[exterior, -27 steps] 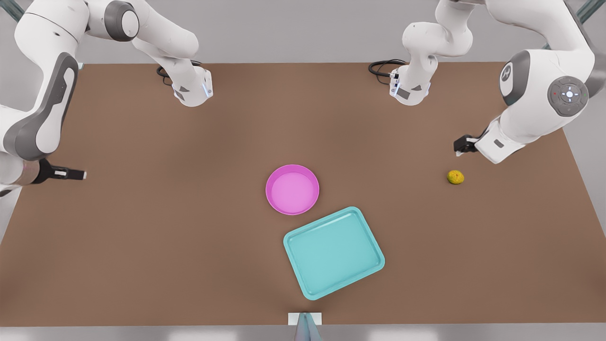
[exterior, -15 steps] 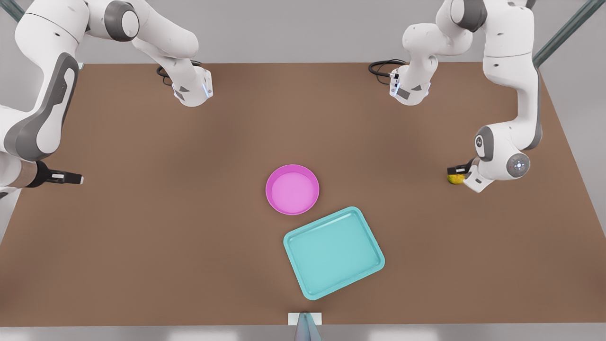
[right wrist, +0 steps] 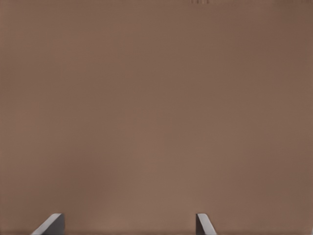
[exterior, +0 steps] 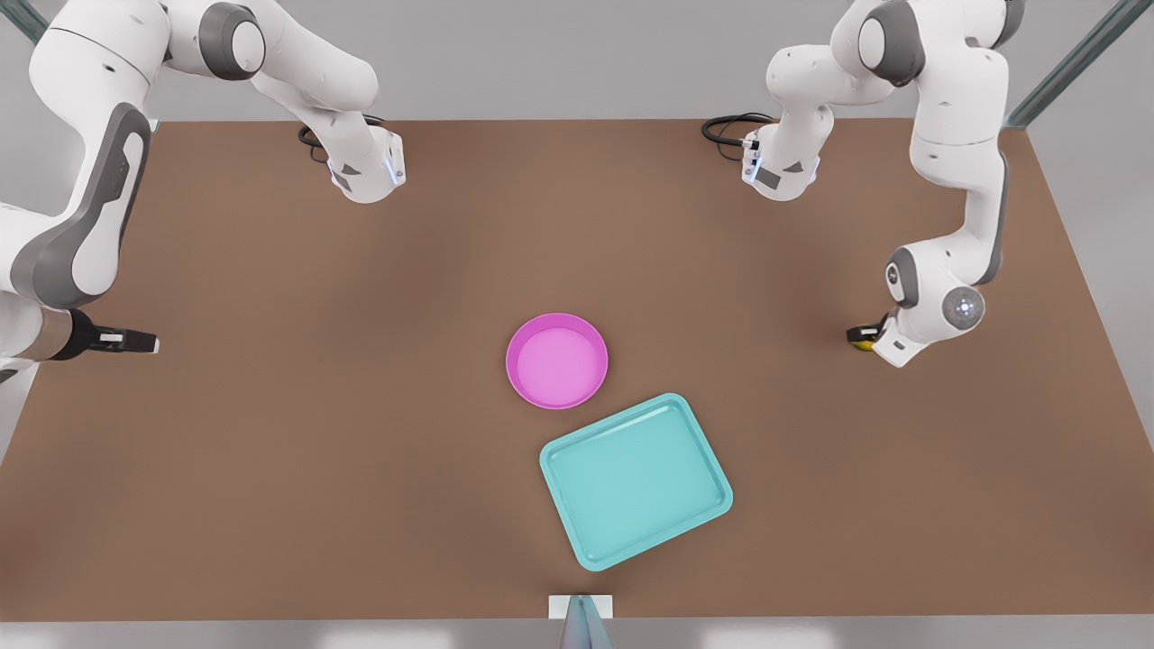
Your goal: Place the orange on the plate with the left arm and the plate on the tray with the right arm
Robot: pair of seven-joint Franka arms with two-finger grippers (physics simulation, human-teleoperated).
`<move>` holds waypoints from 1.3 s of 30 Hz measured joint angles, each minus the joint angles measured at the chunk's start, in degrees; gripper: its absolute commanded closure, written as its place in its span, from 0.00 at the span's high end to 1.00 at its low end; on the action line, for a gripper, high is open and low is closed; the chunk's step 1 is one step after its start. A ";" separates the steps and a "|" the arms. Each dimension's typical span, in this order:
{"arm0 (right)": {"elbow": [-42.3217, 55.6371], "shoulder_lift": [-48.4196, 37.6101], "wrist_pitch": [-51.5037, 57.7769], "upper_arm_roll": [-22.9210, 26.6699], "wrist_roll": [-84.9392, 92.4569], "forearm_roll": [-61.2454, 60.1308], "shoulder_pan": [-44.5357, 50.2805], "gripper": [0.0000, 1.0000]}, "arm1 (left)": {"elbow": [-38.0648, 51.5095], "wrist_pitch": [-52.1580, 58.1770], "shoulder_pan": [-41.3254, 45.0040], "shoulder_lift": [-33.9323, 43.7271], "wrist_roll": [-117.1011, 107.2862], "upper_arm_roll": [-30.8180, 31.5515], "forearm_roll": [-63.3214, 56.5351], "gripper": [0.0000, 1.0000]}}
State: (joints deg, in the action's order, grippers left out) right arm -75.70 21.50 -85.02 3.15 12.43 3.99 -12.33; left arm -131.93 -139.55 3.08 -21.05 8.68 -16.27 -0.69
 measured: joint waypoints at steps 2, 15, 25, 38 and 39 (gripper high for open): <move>0.00 0.01 -0.03 0.00 0.12 -0.01 0.02 1.00 | -0.01 -0.31 0.01 -0.69 0.42 0.08 0.04 1.00; -0.01 0.06 -0.08 0.00 0.64 -0.25 -0.08 1.00 | -0.01 -1.00 -0.09 -2.59 2.04 0.36 0.56 0.76; -0.90 0.04 -0.08 -0.07 0.87 -0.40 -0.09 1.00 | 10.12 7.07 21.44 2.69 -2.11 10.55 1.87 0.73; -18.90 4.30 -12.70 -1.31 0.23 -17.29 3.15 1.00 | 43.20 18.98 43.60 -20.08 -32.42 17.94 9.60 0.74; -19.20 4.66 -13.99 -1.31 0.19 -18.57 3.20 1.00 | 43.42 19.06 43.64 -20.13 -34.12 17.94 9.88 0.74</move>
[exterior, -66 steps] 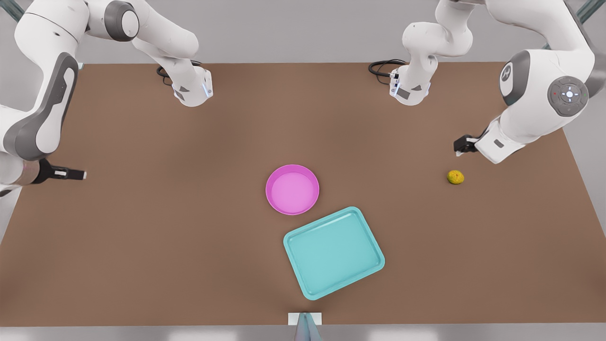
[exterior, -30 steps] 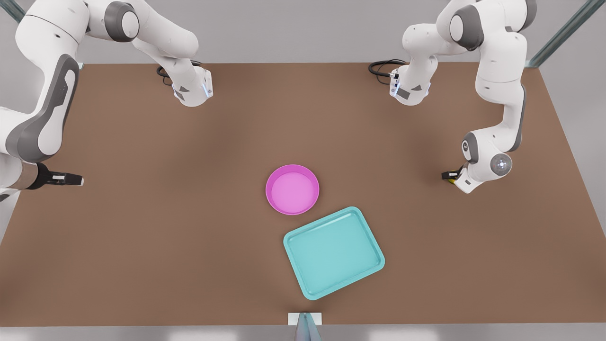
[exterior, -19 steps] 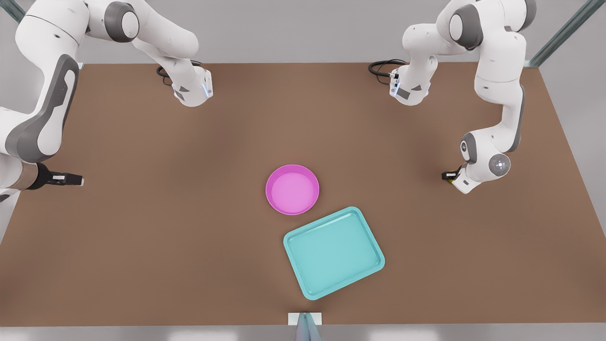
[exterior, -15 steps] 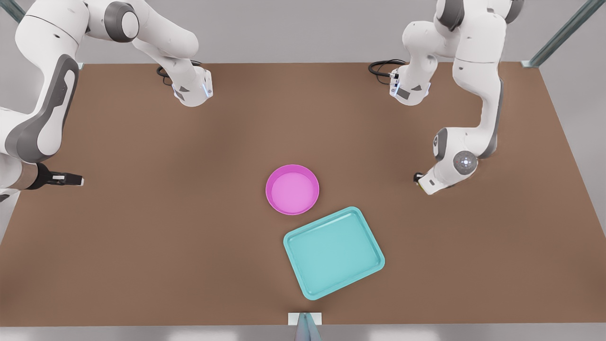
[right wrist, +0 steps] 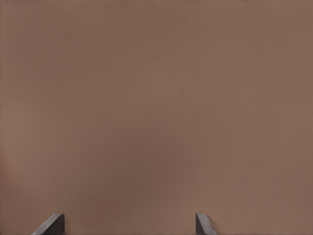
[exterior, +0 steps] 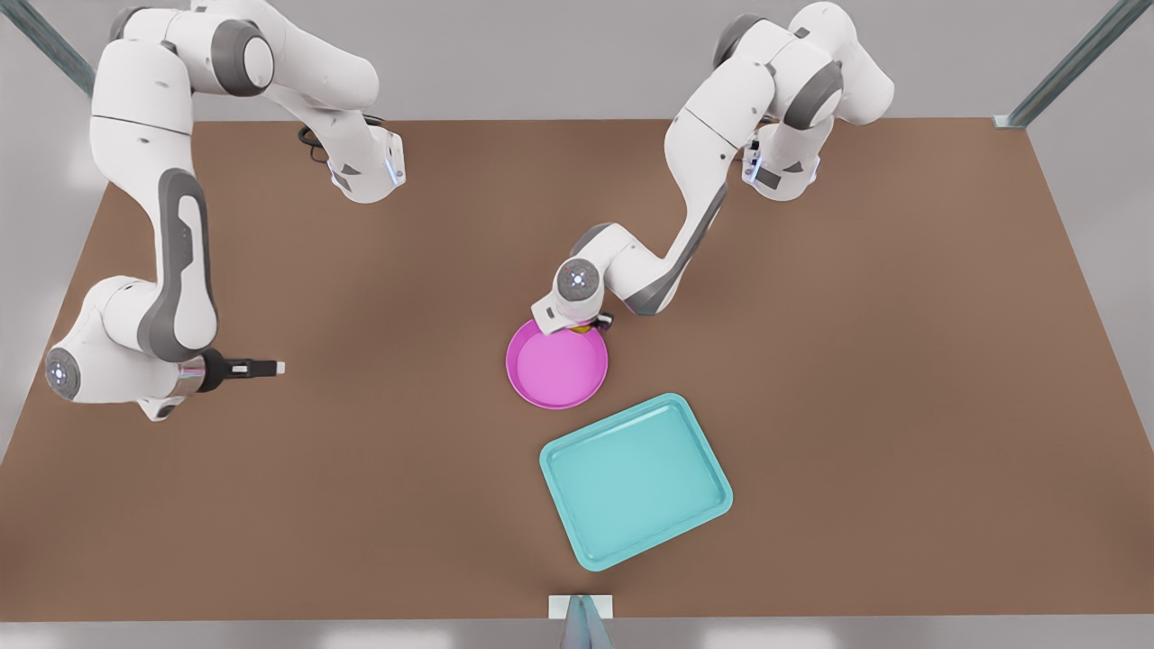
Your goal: Place the orange on the plate with the left arm and the plate on the tray with the right arm
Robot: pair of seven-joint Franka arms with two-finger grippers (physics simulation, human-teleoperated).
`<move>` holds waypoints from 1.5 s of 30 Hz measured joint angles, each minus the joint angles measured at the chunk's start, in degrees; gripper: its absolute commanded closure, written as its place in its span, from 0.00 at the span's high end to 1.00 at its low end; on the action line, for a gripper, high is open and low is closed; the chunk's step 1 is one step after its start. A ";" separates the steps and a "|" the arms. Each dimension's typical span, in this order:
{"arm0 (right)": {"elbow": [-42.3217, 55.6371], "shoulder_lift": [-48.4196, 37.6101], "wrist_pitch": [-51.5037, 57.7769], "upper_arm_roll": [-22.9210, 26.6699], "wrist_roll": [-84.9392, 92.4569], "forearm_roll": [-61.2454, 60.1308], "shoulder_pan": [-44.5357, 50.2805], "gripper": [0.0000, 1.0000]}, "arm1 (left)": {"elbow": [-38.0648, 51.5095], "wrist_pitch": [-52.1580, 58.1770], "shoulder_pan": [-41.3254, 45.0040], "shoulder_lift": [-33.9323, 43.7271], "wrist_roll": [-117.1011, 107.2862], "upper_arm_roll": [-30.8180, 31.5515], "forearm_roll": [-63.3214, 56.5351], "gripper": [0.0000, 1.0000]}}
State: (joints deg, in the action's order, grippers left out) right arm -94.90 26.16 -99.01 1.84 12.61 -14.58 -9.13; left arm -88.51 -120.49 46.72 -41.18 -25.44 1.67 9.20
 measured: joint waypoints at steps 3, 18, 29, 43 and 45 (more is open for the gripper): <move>-0.42 0.38 -2.79 0.00 -0.12 -2.35 -0.44 1.00 | 4.92 0.32 0.10 -2.04 -4.77 0.01 0.46 0.74; -4.88 1.79 -8.12 -0.99 -0.53 -9.57 0.53 1.00 | 13.53 30.03 -2.22 18.96 -8.41 -38.77 0.80 1.00; -18.49 2.15 -34.36 -9.78 -3.67 -17.80 19.00 1.00 | 8.97 45.49 -40.26 31.04 9.64 -3.42 -11.45 1.00; -13.13 10.19 -50.73 -9.92 -13.70 -19.42 33.23 1.00 | 9.03 51.49 -40.30 31.33 21.27 -3.42 -12.66 1.00; -12.91 10.65 -51.79 -9.93 -14.80 -19.60 33.62 1.00 | 9.03 51.82 -40.22 31.32 22.31 -3.64 -12.47 1.00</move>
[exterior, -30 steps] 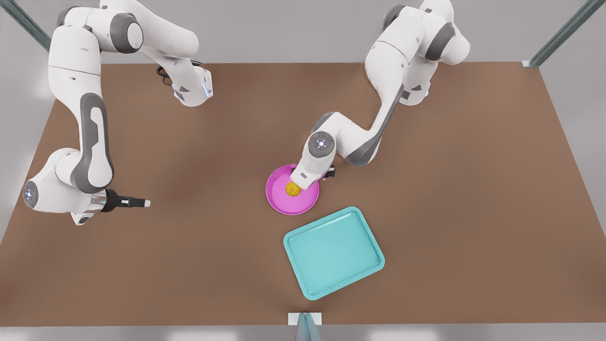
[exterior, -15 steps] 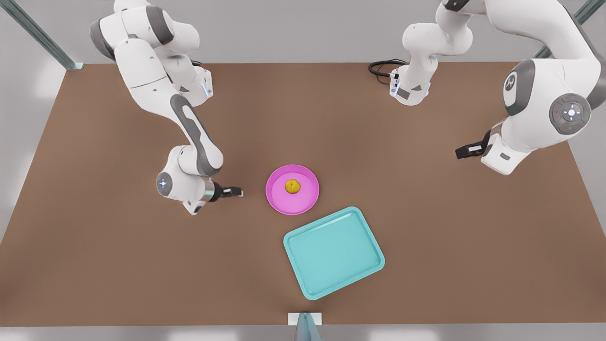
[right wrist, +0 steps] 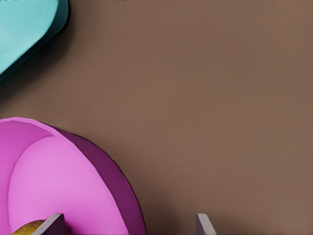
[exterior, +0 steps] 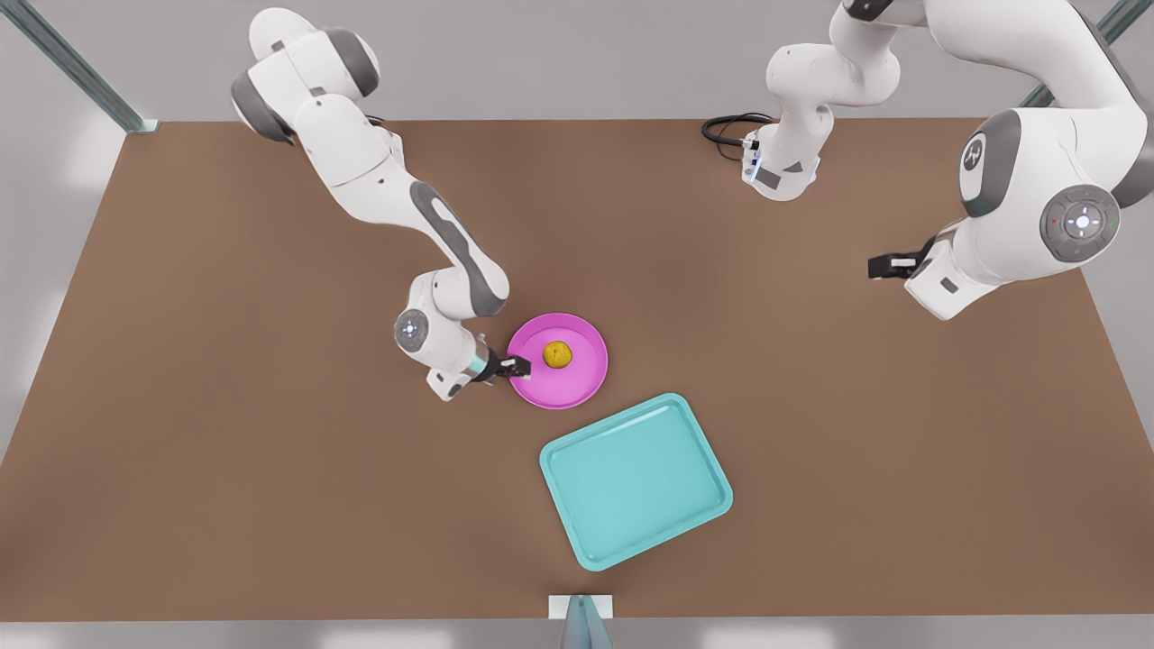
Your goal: Place the orange on the plate with the left arm and the plate on the tray with the right arm
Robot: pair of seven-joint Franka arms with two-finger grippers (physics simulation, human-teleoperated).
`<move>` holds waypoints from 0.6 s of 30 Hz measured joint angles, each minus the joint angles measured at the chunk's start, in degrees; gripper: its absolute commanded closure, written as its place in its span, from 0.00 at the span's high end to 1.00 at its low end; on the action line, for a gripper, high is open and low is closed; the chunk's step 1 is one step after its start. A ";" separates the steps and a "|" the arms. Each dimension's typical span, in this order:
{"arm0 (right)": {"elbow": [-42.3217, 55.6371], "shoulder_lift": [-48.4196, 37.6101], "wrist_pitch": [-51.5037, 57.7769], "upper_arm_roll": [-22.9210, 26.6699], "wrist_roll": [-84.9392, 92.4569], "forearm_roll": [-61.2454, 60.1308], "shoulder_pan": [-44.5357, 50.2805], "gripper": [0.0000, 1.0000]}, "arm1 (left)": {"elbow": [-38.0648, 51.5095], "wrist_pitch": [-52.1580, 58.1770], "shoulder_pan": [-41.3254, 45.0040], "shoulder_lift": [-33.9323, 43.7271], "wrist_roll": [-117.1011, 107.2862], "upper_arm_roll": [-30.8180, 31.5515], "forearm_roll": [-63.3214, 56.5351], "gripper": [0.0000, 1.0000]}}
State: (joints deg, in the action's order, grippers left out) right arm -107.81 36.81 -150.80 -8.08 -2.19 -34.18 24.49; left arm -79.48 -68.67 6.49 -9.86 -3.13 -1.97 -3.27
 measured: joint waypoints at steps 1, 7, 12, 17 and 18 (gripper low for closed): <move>0.10 0.10 -0.41 0.00 -0.50 -0.05 0.06 1.00 | 0.00 0.13 -0.04 -0.01 0.48 -0.11 0.08 1.00; 0.13 0.44 -1.83 0.00 -2.90 -0.22 0.12 0.69 | 0.00 0.50 -0.09 -0.21 2.82 -0.30 0.27 1.00; 0.08 0.66 -2.27 -0.08 -4.32 -0.27 0.12 0.36 | 0.00 0.64 -0.07 -0.22 4.26 -0.31 0.29 1.00; 0.16 0.76 -2.50 -0.11 -5.17 -0.43 -0.01 0.21 | 0.00 0.72 -0.07 -0.30 5.35 -0.37 0.24 1.00; 0.18 0.72 -2.52 -0.16 -5.28 -0.46 0.03 0.21 | 0.00 0.75 -0.08 -0.30 5.53 -0.38 0.23 1.00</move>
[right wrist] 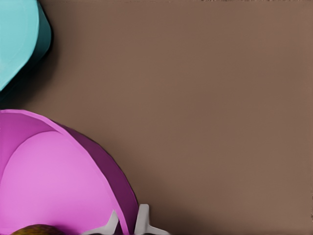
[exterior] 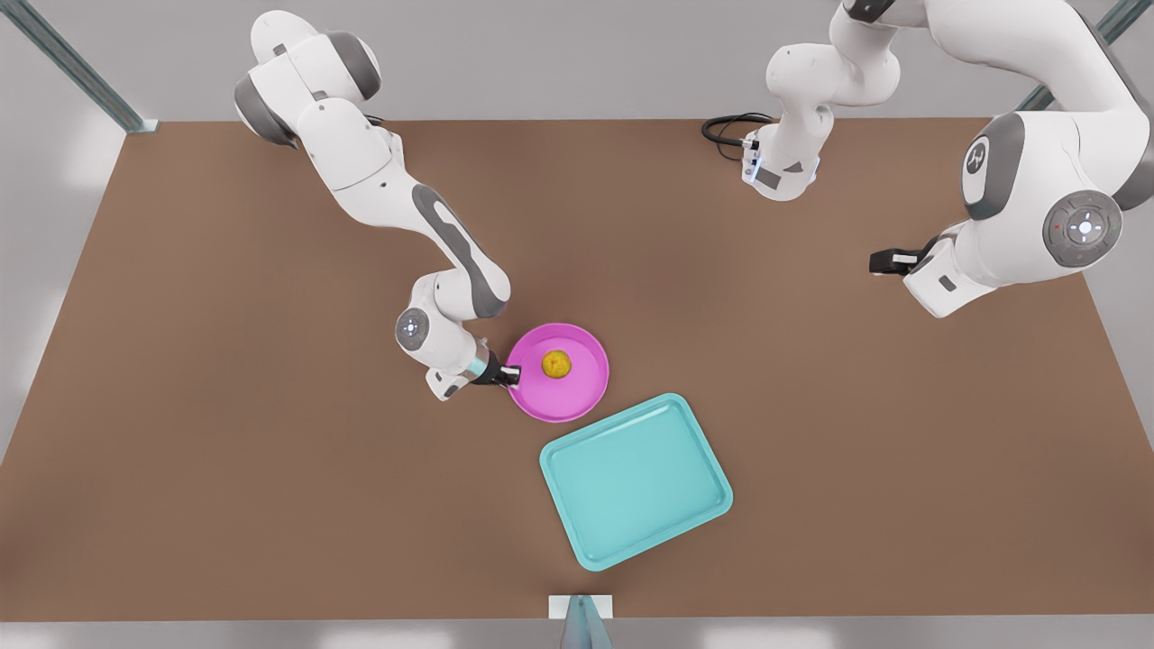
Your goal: Place the orange on the plate with the left arm and the plate on the tray with the right arm
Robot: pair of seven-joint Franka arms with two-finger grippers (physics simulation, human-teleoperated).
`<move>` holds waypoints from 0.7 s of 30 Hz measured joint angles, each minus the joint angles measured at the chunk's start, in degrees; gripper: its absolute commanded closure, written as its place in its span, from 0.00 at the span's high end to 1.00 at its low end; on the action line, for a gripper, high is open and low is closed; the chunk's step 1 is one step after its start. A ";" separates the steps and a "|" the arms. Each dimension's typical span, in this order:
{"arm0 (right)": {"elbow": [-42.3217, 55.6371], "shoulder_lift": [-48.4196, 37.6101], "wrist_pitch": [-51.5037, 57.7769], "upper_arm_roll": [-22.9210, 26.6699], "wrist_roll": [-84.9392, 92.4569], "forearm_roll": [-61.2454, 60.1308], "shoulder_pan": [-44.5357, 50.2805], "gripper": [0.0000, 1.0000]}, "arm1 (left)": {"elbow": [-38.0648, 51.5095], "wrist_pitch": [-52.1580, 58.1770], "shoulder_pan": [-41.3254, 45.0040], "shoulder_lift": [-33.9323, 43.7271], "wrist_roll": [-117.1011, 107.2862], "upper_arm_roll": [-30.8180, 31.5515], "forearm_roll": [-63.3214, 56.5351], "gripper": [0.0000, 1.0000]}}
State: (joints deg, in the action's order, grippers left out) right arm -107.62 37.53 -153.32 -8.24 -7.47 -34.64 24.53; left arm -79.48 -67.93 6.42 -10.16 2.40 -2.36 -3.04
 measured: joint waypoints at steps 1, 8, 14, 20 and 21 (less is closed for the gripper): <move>0.05 -0.10 -0.02 -0.07 -0.13 -0.01 0.04 0.21 | 0.00 0.02 -0.01 0.03 0.18 -0.01 0.00 1.00; 0.54 -0.88 -0.48 -1.29 -0.66 0.02 0.14 0.21 | 0.08 0.05 0.00 0.16 1.15 -0.01 -0.08 1.00; 5.00 -2.81 -0.19 -1.50 -0.92 0.01 -3.21 0.21 | 0.09 0.05 0.01 0.17 1.69 -0.02 -0.08 1.00; 21.33 4.94 3.18 -1.47 -1.11 -0.24 -8.07 0.21 | 0.07 0.23 -0.02 0.32 2.04 -0.18 -0.15 1.00; 25.38 7.49 4.06 -1.45 -1.12 -0.65 -8.17 0.21 | 0.08 0.29 -0.01 0.33 2.09 -0.18 -0.16 1.00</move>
State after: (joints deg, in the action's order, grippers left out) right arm -82.25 45.02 -149.26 -9.69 -8.59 -35.28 16.36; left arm -79.40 -67.64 6.41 -9.83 4.49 -2.54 -3.20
